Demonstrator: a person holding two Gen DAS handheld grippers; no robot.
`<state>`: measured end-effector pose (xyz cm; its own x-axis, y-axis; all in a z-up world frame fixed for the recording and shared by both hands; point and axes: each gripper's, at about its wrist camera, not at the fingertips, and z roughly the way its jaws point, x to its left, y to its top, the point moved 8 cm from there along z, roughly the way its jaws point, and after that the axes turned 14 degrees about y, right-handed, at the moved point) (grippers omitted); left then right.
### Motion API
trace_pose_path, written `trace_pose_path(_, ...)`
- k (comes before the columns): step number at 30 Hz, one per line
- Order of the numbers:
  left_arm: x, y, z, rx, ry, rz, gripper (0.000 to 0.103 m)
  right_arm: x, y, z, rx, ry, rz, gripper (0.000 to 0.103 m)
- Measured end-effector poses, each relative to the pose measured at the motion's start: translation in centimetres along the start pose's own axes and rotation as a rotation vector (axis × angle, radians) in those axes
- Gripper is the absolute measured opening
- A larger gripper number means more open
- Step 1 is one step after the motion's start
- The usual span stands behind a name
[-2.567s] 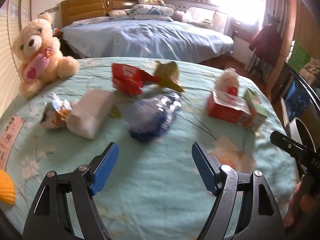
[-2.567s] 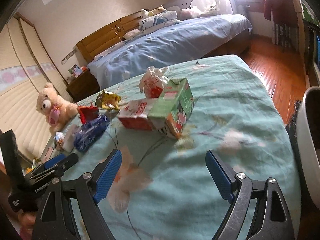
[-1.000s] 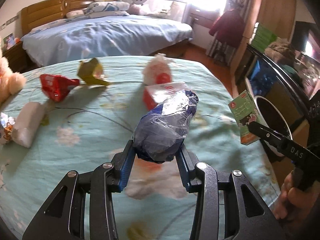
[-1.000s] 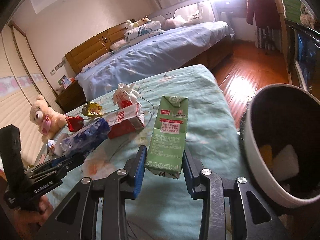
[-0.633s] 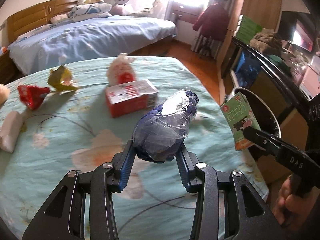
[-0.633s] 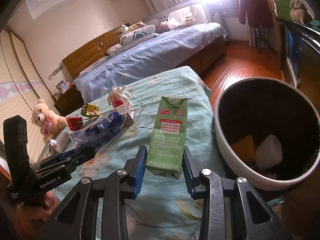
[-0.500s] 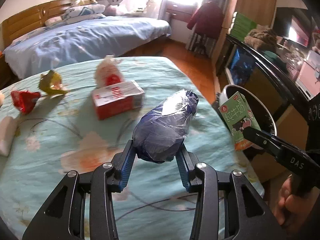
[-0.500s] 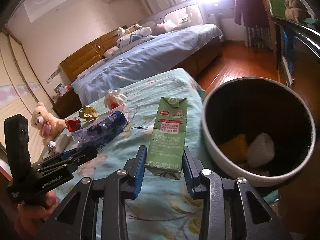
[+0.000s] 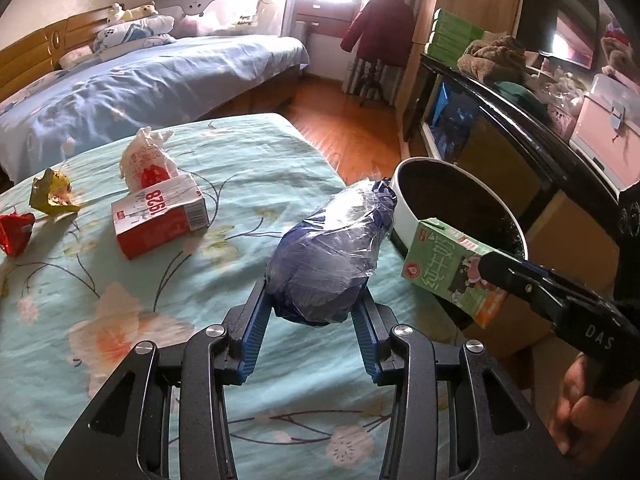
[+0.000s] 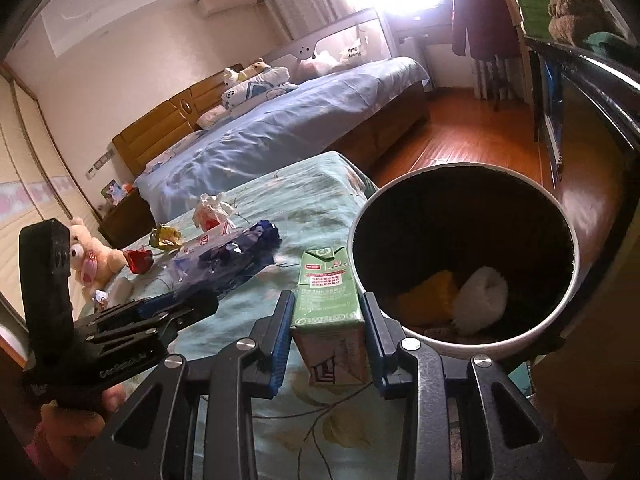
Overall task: Collect trash
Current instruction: 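Carry the carton and wrapper over the bin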
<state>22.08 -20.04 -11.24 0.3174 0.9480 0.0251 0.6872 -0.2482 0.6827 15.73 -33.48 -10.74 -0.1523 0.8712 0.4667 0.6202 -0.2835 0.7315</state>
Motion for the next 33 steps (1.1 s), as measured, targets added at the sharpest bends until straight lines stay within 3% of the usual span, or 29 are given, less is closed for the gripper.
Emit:
trace_pose_path(7,1.1,-0.6,0.4,0.018,0.020,-0.016,0.039,-0.6,-2.4,2.5,0.082,0.049,0.067,0.037)
trace_pose_path(10,1.5,-0.9,0.6,0.027,0.023,-0.021,0.039,-0.6,-3.2,3.4,0.097,0.030,0.059,0.039)
trace_pose_path(18,1.0,-0.5,0.1,0.016,0.019,-0.008,0.039,0.3,-2.5,2.9,0.077,0.000,-0.005,0.035)
trace_pose_path(33,-3.9,1.0,-0.4,-0.004,-0.032,0.079,0.039,-1.4,0.8,-2.4,-0.027,0.017,0.030,0.032)
